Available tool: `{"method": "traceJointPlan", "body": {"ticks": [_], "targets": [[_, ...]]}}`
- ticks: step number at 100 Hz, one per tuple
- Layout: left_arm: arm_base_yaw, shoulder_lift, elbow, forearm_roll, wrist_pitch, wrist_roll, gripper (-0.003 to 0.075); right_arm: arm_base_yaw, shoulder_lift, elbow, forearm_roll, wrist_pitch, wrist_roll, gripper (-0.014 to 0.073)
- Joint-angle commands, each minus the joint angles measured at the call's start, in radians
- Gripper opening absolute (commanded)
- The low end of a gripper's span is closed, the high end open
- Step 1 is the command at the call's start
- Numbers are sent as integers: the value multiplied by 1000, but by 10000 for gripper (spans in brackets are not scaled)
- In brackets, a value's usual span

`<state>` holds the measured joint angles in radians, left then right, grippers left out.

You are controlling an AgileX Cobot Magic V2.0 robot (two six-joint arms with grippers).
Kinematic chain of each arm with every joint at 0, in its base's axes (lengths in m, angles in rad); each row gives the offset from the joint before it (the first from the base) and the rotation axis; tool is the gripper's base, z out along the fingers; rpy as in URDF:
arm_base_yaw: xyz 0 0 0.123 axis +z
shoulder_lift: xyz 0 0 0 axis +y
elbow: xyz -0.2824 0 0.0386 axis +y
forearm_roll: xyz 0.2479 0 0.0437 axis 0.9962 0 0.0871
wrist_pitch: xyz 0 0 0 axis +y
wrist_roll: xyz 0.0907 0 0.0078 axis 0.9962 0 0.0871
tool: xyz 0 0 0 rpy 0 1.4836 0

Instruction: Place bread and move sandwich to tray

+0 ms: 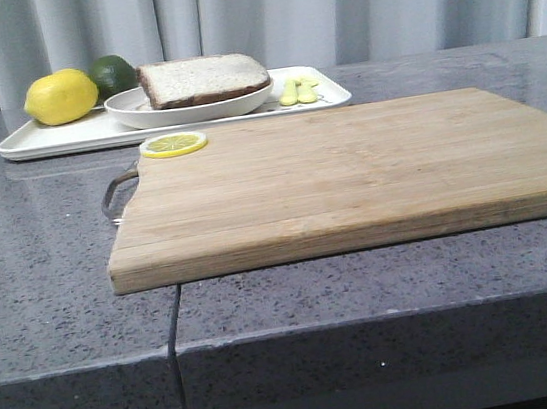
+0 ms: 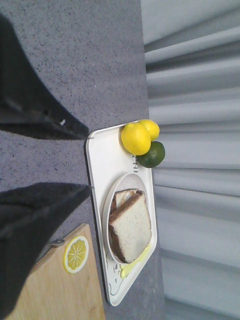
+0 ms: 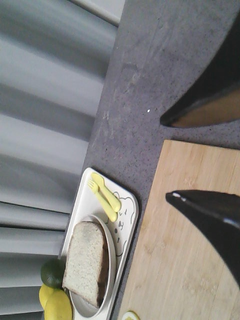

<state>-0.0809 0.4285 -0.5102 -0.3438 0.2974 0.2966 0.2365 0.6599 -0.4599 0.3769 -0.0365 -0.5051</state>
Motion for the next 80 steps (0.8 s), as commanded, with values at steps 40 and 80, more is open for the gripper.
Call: {"method": "traceJointPlan", "body": {"ticks": [40, 80], "targets": [[-6, -108, 148, -83, -162, 1, 188, -7, -231, 164, 22, -152, -7, 319], [-6, -108, 148, -83, -162, 1, 104, -7, -232, 164, 23, -173, -7, 92]]}}
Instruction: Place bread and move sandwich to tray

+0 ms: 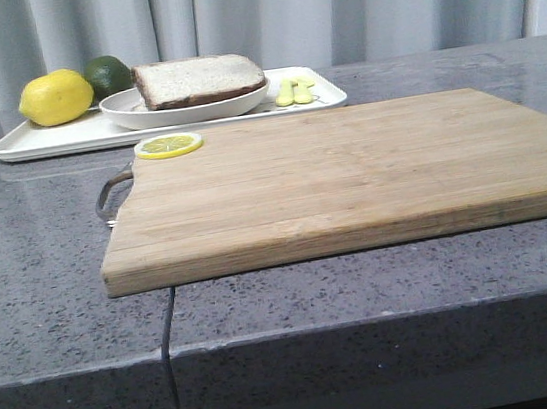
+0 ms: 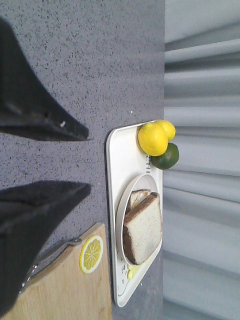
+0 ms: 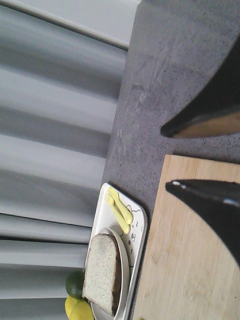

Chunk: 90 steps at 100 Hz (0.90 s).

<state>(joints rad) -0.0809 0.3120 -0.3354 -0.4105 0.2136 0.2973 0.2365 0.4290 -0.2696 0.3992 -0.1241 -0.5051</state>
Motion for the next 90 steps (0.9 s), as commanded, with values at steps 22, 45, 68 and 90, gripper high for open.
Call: {"method": "traceJointPlan", "body": {"ticks": [22, 45, 68, 90], "targets": [[-6, 8, -27, -18, -82, 0, -20, -7, -1, -27, 1, -83, -7, -70], [-6, 8, -27, -18, -82, 0, -20, -7, -1, -27, 1, -71, -7, -70], [-6, 8, -27, -18, -82, 0, -20, -7, -1, -27, 1, -69, -7, -70], [-40, 4, 5, 8, -105, 0, -20, -7, -1, -27, 1, -69, -7, -70]]}}
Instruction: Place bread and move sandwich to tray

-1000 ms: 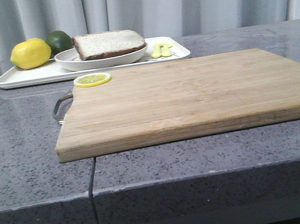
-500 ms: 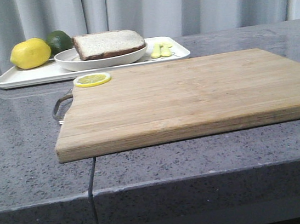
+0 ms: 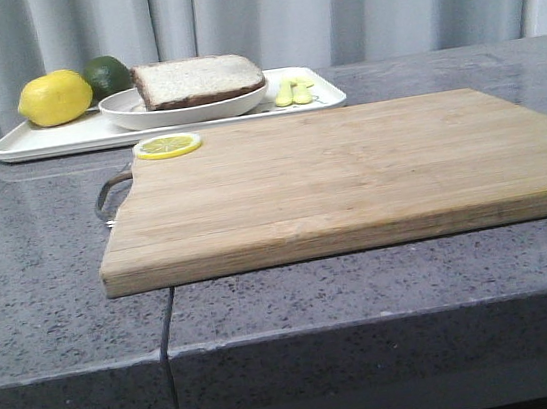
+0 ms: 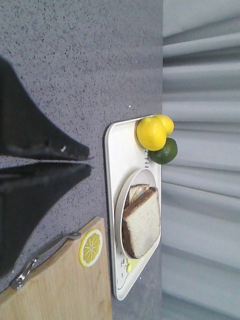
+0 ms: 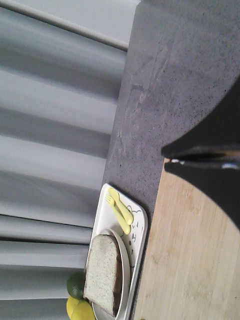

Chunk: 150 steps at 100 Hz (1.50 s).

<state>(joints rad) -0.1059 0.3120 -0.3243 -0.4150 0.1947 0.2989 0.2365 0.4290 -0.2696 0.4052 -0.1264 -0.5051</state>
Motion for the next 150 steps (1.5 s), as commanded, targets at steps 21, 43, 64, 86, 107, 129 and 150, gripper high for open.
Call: {"method": "traceJointPlan", "body": {"ticks": [21, 43, 64, 86, 107, 129, 150], "targets": [[14, -62, 140, 330, -183, -242, -20, -7, -1, -27, -5, -66, -7, -70], [63, -257, 315, 377, -214, -261, -20, -7, -1, -27, -5, -66, -7, -70], [92, -346, 338, 396, -128, -261, -20, -7, 1, -27, -5, -65, -7, -70], [92, -346, 338, 362, -130, -261, -20, -7, 1, -27, -5, -66, -7, -70], [92, -346, 338, 362, -132, -261, -20, -7, 1, -27, -5, -66, -7, -70], [92, -346, 338, 362, -132, -261, -20, -7, 1, -27, -5, -66, -7, -70], [92, -346, 338, 362, -132, -261, -20, 16, 1, -23, -5, -67, -7, -70]]}}
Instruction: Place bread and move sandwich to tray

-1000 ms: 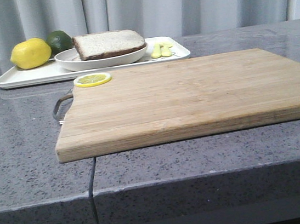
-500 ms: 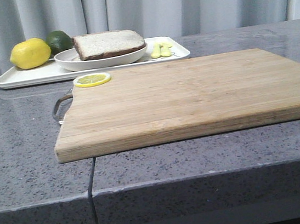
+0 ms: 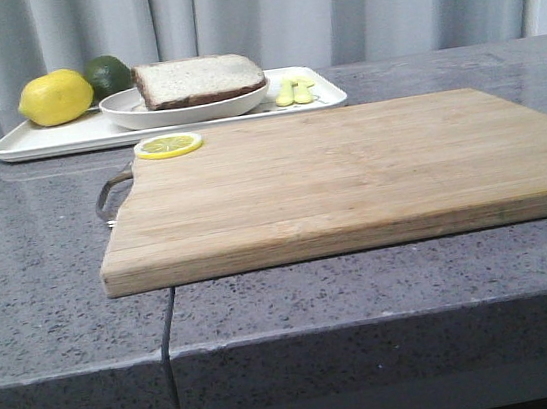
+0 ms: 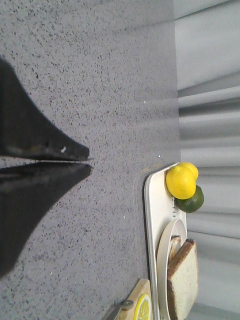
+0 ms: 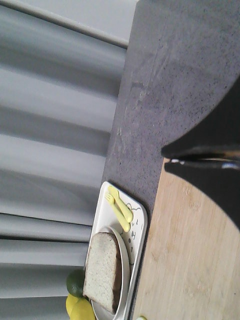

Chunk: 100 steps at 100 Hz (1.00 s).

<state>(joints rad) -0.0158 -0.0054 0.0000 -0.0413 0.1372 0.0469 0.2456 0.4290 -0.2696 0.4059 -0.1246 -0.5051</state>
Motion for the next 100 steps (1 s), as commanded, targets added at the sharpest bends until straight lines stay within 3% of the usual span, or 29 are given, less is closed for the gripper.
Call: {"method": "traceJointPlan", "body": {"ticks": [1, 20, 35, 44, 62, 75, 100], "targets": [[2, -29, 14, -11, -75, -10, -20, 8, 1, -19, -5, -70, -7, -70], [2, -29, 14, -11, -75, -10, -20, 5, -11, 52, -52, -106, 12, -70], [2, -29, 14, -11, -75, -10, -20, 5, -99, 136, -315, -107, 286, -70], [2, -29, 14, -11, -75, -10, -20, 4, -184, 189, -391, -105, 375, -70], [2, -29, 14, -11, -75, -10, -20, 0, -359, 301, -397, -90, 389, -70], [2, -29, 14, -11, -75, -10, -20, -40, -462, 299, -406, 26, 405, -70], [2, -29, 14, -11, -75, -10, -20, -107, -459, 299, -413, 75, 424, -70]]}}
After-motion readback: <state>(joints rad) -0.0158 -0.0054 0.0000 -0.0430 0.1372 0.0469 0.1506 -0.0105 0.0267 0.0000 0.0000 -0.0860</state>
